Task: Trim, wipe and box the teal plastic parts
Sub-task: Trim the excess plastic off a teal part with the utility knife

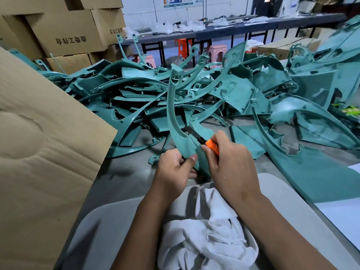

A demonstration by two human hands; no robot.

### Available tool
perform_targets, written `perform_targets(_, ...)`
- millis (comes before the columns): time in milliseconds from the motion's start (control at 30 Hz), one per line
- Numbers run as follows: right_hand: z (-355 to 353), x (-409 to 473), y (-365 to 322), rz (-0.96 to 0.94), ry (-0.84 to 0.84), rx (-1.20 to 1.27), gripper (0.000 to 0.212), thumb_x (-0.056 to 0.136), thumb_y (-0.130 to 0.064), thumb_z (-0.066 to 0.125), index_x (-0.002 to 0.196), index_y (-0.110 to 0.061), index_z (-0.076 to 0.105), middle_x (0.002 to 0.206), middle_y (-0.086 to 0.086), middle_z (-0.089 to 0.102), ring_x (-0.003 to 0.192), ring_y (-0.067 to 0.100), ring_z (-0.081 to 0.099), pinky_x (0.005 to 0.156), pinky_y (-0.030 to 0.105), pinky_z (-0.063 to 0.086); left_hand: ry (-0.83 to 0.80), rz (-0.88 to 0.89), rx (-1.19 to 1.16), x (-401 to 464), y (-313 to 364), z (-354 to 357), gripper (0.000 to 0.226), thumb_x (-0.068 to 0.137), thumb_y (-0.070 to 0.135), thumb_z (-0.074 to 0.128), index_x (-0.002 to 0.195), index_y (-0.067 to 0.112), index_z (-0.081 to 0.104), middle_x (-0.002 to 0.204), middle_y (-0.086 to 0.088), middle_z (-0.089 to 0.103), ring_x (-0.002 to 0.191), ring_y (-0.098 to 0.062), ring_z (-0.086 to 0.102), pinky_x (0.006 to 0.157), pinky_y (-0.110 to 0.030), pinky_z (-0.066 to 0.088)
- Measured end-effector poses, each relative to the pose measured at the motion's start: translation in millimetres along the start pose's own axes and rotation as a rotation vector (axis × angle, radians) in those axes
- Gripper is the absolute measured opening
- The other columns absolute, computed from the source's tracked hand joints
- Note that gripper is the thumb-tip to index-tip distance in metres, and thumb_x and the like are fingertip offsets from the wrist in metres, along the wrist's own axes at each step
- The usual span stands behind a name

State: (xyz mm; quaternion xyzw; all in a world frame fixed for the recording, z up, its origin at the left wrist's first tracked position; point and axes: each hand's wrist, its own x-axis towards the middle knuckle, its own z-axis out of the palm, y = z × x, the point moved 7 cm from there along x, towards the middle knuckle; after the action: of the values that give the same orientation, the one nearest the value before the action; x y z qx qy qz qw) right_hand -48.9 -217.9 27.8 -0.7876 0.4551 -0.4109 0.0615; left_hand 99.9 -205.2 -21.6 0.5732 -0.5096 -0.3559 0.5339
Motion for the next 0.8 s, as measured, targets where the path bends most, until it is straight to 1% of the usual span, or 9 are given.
perform_targets(100,4.3,-1.6,-2.6,0.002,-0.028,0.03,0.028,0.102,-0.036,0.059,0.089,-0.019,0.041,0.063,-0.001,0.049,0.057,0.031,0.049,0.051,0.041,0.041,-0.002,-0.002,0.012,-0.5,-0.1,1.7,0.036,0.089,0.033,0.06,0.1,0.001,0.071,0.087,-0.031,0.071,0.082,-0.05,0.071,0.073,-0.062,0.06)
perform_targets(167,9.2,-1.8,-2.4,0.009,-0.065,0.073,0.025,0.102,-0.035,0.059,0.09,-0.019,0.043,0.065,0.002,0.054,0.06,0.03,0.051,0.054,0.044,0.045,-0.004,0.004,0.021,-1.1,-0.5,1.5,0.038,0.09,0.034,0.061,0.092,-0.003,0.069,0.081,-0.035,0.068,0.077,-0.053,0.07,0.07,-0.064,0.059)
perform_targets(300,11.1,-3.7,-3.3,-0.009,-0.095,0.224,0.022,0.102,-0.034,0.06,0.089,-0.02,0.048,0.066,0.001,0.055,0.062,0.026,0.052,0.059,0.048,0.046,0.033,0.039,-0.009,-4.4,3.6,-2.2,0.025,0.094,0.02,0.06,0.075,0.011,0.073,0.064,-0.009,0.072,0.061,-0.029,0.074,0.054,-0.041,0.062)
perform_targets(400,4.1,-2.8,-2.4,0.002,-0.068,0.38,0.018,0.102,-0.033,0.063,0.089,-0.023,0.055,0.063,-0.007,0.053,0.057,0.014,0.051,0.055,0.033,0.041,0.093,0.021,-0.013,-1.9,2.4,-6.5,0.021,0.099,0.013,0.064,0.085,0.003,0.076,0.072,-0.014,0.076,0.067,-0.035,0.076,0.065,-0.053,0.063)
perform_targets(467,-2.2,-4.0,-4.1,0.012,-0.018,0.469,0.019,0.102,-0.033,0.061,0.086,-0.023,0.054,0.06,-0.009,0.048,0.056,0.014,0.048,0.055,0.023,0.033,0.115,0.016,-0.014,-0.6,4.6,-7.2,0.021,0.101,0.004,0.06,0.086,0.002,0.075,0.073,-0.014,0.076,0.068,-0.033,0.076,0.066,-0.053,0.064)
perform_targets(533,-0.7,-6.5,-9.2,0.003,-0.025,0.475,0.019,0.102,-0.033,0.059,0.087,-0.024,0.053,0.06,-0.008,0.047,0.056,0.015,0.047,0.055,0.025,0.033,0.123,0.025,0.01,0.2,7.3,-9.5,0.03,0.1,0.002,0.061,0.075,0.011,0.075,0.063,-0.003,0.073,0.059,-0.018,0.074,0.057,-0.035,0.062)
perform_targets(600,6.2,-9.6,-15.0,-0.017,-0.075,0.419,0.019,0.104,-0.036,0.056,0.09,-0.023,0.052,0.062,-0.004,0.051,0.058,0.017,0.05,0.054,0.037,0.04,0.125,0.029,0.066,-1.5,8.2,-12.0,0.047,0.097,0.006,0.066,0.053,0.02,0.068,0.047,0.008,0.063,0.045,-0.001,0.061,0.045,-0.018,0.049)
perform_targets(667,11.3,-11.0,-18.1,-0.023,-0.114,0.387,0.021,0.106,-0.037,0.053,0.091,-0.022,0.051,0.063,0.0,0.053,0.059,0.023,0.052,0.055,0.046,0.043,0.123,0.002,0.107,-0.4,3.1,-14.2,0.052,0.095,0.014,0.071,0.045,0.024,0.065,0.042,0.01,0.057,0.04,0.001,0.055,0.043,-0.017,0.044)
perform_targets(800,14.0,-8.9,-16.4,0.017,-0.125,0.372,0.028,0.106,-0.043,0.049,0.088,-0.022,0.048,0.061,0.001,0.052,0.058,0.025,0.052,0.055,0.048,0.044,0.138,0.034,0.176,-1.0,6.1,-14.3,0.058,0.096,0.016,0.069,0.04,0.029,0.063,0.037,0.014,0.051,0.034,0.005,0.049,0.038,-0.008,0.033)
